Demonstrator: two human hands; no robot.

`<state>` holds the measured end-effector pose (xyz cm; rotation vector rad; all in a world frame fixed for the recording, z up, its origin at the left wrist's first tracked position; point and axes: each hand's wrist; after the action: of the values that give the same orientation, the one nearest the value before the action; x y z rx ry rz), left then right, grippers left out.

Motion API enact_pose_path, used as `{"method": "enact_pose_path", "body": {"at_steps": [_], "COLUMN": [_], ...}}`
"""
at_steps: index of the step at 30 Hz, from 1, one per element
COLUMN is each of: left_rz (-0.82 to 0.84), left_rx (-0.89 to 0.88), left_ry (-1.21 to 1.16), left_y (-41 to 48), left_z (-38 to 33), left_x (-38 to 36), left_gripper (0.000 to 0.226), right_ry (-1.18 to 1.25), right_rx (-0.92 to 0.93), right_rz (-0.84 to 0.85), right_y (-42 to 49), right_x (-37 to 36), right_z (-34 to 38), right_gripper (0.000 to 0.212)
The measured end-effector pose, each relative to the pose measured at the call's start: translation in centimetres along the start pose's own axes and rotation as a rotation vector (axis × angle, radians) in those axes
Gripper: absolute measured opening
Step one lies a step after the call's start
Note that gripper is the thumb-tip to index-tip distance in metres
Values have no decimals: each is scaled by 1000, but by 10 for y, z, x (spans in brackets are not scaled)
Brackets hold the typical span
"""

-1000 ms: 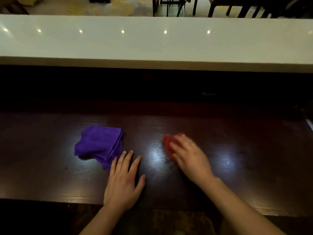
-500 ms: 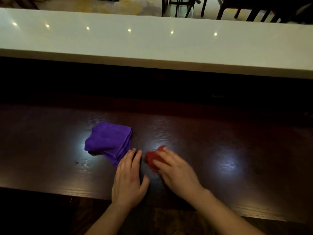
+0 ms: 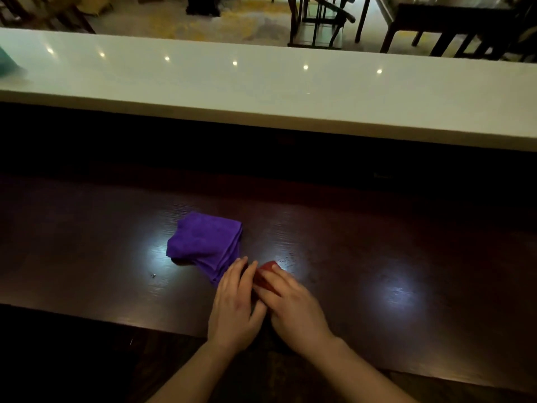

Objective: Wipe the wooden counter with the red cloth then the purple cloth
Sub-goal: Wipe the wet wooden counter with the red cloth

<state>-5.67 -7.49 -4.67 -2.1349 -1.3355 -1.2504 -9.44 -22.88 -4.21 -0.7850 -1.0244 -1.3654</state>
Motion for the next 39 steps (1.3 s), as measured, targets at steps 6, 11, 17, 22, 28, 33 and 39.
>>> {"method": "enact_pose_path", "body": {"at_steps": [6,11,17,22,28,33,39], "left_rz": [-35,-173,-281,-96,-95,-72,-106], "left_rx": [-37,102,251,342,353,373,348], "left_ry": [5,263,328,369,386,374,311], "left_y": [-12,-27,-34,-32,-35,-33,-36], "left_z": [35,95,135,162,166,161,168], "left_x": [42,89,116,109,108,111,109], "left_gripper": [49,33,33,50,58,60,59], "right_ry": [24,37,107,168,124,108,195], "right_rx": [-354,-336,-166,153,58,-24,111], "right_rz": [-163,-156,-40,22,4,5,105], "right_y": [-17,19,40,20,77,64,114], "right_x": [13,-4,8,-23,-44,-58,-69], "right_z": [-35,10,22,63,107,123,154], "right_gripper": [42,43,37,41,42,48,44]}}
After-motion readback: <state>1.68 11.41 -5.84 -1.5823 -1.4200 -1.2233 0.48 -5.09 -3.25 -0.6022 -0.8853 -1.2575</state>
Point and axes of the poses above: each hand's wrist, its own y-axis towards the middle knuckle, its own x-axis out of the back of the hand, z = x × y, and after that the axes turned 8 degrees about -x, right-handed
